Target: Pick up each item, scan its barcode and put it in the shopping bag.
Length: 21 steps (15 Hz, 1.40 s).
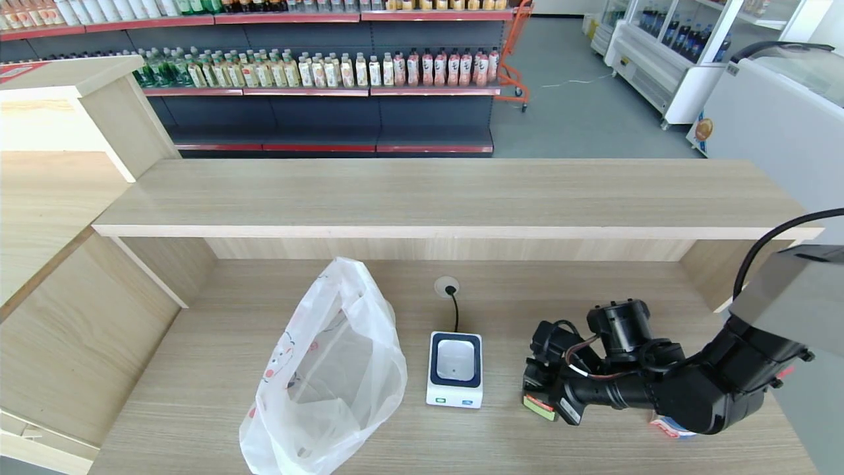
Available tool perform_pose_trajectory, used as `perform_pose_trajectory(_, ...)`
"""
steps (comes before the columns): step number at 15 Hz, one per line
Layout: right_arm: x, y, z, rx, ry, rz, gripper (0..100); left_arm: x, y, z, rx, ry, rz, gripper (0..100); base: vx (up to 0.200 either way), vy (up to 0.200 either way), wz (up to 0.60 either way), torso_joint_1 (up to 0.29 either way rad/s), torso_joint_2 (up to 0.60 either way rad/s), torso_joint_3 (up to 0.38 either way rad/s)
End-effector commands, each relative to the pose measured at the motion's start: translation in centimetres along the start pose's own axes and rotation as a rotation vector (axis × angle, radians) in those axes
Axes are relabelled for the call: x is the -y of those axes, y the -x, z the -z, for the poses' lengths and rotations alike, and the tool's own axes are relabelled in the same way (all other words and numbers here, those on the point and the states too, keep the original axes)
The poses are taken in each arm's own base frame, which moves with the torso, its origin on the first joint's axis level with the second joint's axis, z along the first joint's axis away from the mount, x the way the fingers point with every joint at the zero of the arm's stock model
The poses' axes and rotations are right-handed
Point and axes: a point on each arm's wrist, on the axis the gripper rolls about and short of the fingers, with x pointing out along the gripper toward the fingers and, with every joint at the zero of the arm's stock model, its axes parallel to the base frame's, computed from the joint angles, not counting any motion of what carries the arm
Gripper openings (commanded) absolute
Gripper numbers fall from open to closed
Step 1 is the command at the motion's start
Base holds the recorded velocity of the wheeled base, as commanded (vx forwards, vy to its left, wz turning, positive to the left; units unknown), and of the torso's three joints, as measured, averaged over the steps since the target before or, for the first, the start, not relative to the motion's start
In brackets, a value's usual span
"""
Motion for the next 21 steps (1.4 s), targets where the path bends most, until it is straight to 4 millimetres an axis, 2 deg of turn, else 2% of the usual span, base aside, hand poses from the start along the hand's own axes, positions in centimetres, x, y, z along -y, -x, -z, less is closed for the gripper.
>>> perform_pose_trajectory(1, 0.0, 0.6, -0.4, 0.013, 0.003, 0.008, 0, 0.0, 0.0, 0.0, 0.001, 0.002, 0.0, 100, 0.0, 0.0, 0.0, 0.0, 0.0, 0.0)
perform_pose_trajectory(4, -0.3, 3.3, -0.5, 0.031, -0.038, 0.032, 0, 0.0, 0.0, 0.0, 0.001, 0.0, -0.001, 100, 0.0, 0.0, 0.0, 0.0, 0.0, 0.0)
perform_pose_trajectory(7, 0.5, 10.3, -1.7, 0.172, -0.333, 0.161, 0, 0.0, 0.0, 0.0, 0.001, 0.002, -0.001, 100, 0.0, 0.0, 0.0, 0.0, 0.0, 0.0)
perform_pose_trajectory(8, 1.0, 12.5, -1.2, 0.196, -0.347, 0.229, 0, 0.0, 0.0, 0.0, 0.001, 0.0, 0.0, 100, 0.0, 0.0, 0.0, 0.0, 0.0, 0.0)
perform_pose_trajectory(9, 1.1, 14.5, -1.0, 0.215, -0.274, 0.292, 0, 0.0, 0.0, 0.0, 0.001, 0.002, 0.0, 100, 0.0, 0.0, 0.0, 0.0, 0.0, 0.0)
perform_pose_trajectory(11, 1.3, 17.9, -0.7, 0.205, 0.056, 0.431, 0, 0.0, 0.0, 0.0, 0.001, 0.0, -0.001, 100, 0.0, 0.0, 0.0, 0.0, 0.0, 0.0)
perform_pose_trajectory(12, 1.1, 18.7, -0.8, 0.207, 0.178, 0.452, 0, 0.0, 0.0, 0.0, 0.001, 0.0, 0.0, 100, 0.0, 0.0, 0.0, 0.0, 0.0, 0.0)
perform_pose_trajectory(13, 0.6, 19.6, -1.2, 0.278, 0.39, 0.407, 0, 0.0, 0.0, 0.0, 0.001, 0.0, 0.0, 100, 0.0, 0.0, 0.0, 0.0, 0.0, 0.0)
perform_pose_trajectory(14, 0.4, 19.7, -1.5, 0.348, 0.569, 0.349, 0, 0.0, 0.0, 0.0, 0.001, 0.002, 0.0, 100, 0.0, 0.0, 0.0, 0.0, 0.0, 0.0)
perform_pose_trajectory(16, 0.1, 19.1, -1.5, 0.384, 1.063, 0.341, 0, 0.0, 0.0, 0.0, 0.001, 0.0, 0.0, 100, 0.0, 0.0, 0.0, 0.0, 0.0, 0.0)
perform_pose_trajectory(17, -0.7, 18.1, -1.9, 0.428, 1.333, 0.318, 0, 0.0, 0.0, 0.0, 0.001, 0.0, 0.0, 100, 0.0, 0.0, 0.0, 0.0, 0.0, 0.0)
perform_pose_trajectory(19, -3.1, 16.0, -2.3, 0.496, 1.679, 0.214, 0, 0.0, 0.0, 0.0, 0.001, 0.002, 0.0, 100, 0.0, 0.0, 0.0, 0.0, 0.0, 0.0)
perform_pose_trajectory(20, -3.9, 15.4, -2.4, 0.521, 1.761, 0.184, 0, 0.0, 0.0, 0.0, 0.001, 0.002, -0.001, 100, 0.0, 0.0, 0.0, 0.0, 0.0, 0.0)
perform_pose_trajectory(21, -6.2, 14.3, -3.2, 0.621, 1.964, 0.127, 0, 0.0, 0.0, 0.0, 0.001, 0.0, 0.0, 100, 0.0, 0.0, 0.0, 0.0, 0.0, 0.0)
